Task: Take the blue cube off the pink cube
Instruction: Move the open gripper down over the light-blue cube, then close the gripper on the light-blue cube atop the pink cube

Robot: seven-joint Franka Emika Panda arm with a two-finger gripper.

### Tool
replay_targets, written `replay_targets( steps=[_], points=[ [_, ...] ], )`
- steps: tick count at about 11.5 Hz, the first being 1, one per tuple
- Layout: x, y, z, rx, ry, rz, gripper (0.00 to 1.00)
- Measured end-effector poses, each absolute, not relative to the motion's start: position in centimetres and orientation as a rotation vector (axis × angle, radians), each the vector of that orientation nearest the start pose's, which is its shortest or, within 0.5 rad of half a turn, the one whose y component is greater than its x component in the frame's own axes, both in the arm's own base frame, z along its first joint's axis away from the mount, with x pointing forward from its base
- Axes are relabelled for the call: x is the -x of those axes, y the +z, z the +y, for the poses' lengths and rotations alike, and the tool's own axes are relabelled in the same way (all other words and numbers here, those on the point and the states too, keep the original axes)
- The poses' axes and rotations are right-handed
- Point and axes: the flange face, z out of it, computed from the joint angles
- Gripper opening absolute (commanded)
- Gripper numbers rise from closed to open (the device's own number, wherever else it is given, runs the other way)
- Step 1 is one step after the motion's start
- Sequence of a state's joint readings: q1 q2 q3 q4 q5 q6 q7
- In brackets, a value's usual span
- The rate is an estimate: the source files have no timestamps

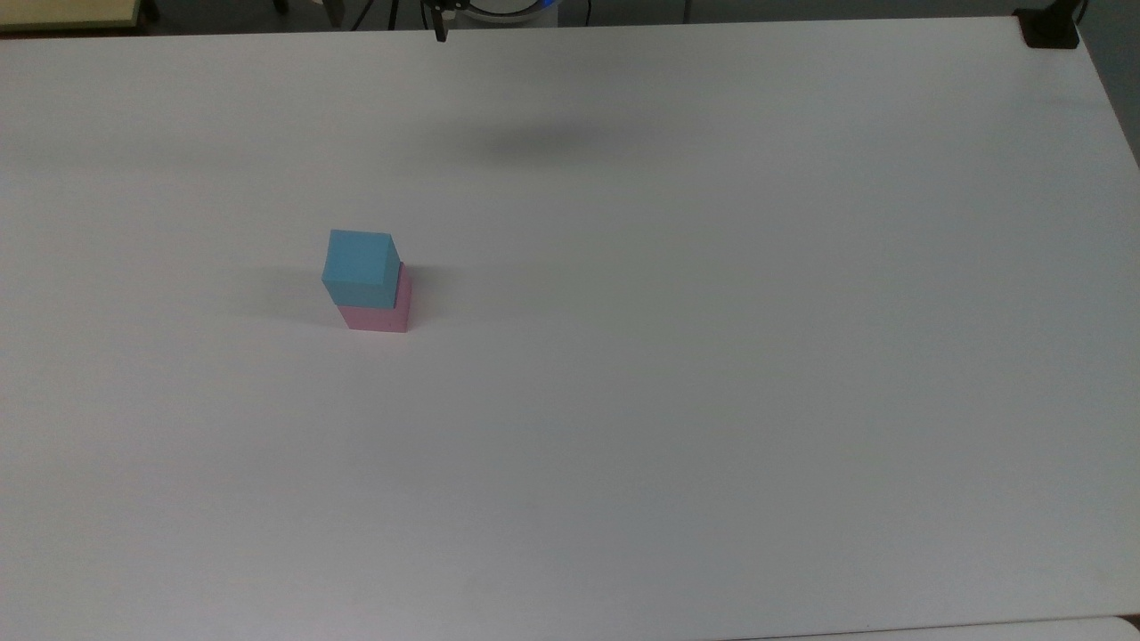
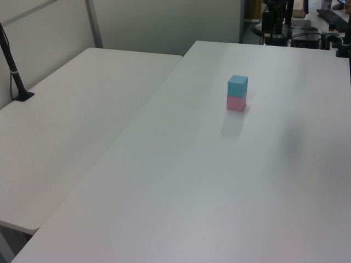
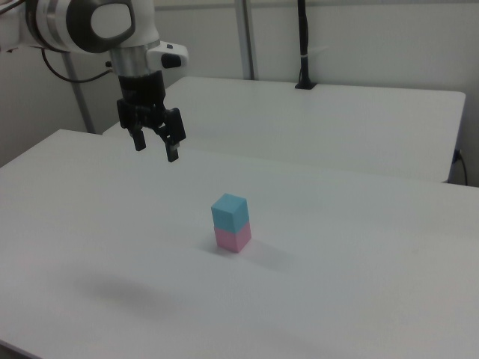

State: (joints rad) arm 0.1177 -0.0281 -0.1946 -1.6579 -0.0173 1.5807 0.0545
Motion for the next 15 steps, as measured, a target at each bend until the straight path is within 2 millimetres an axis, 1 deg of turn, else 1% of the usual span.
replay_targets(
  steps=[2,3,5,7,8,9,11,12,13,15],
  points=[
    [-54.4,59.7,-4.5,3.147,0.083,0.188,1.00],
    [-54.8,59.3,-4.6,3.149,0.093,0.177,1.00],
    [-56.0,57.9,-4.7,3.156,0.089,0.169,1.00],
    [-57.1,56.7,-5.3,3.163,0.070,0.185,1.00],
    [-58.0,55.7,-5.7,3.168,0.044,0.193,1.00],
    [-59.5,54.0,-6.2,3.178,0.001,0.204,1.00],
    [-62.7,48.8,-8.1,3.204,-0.053,0.204,1.00],
    [-63.8,46.4,-9.2,3.219,-0.062,0.192,1.00],
    [-64.5,44.4,-9.9,3.231,-0.062,0.182,1.00],
    [-65.6,41.0,-9.9,3.254,-0.033,0.145,0.98]
  ],
)
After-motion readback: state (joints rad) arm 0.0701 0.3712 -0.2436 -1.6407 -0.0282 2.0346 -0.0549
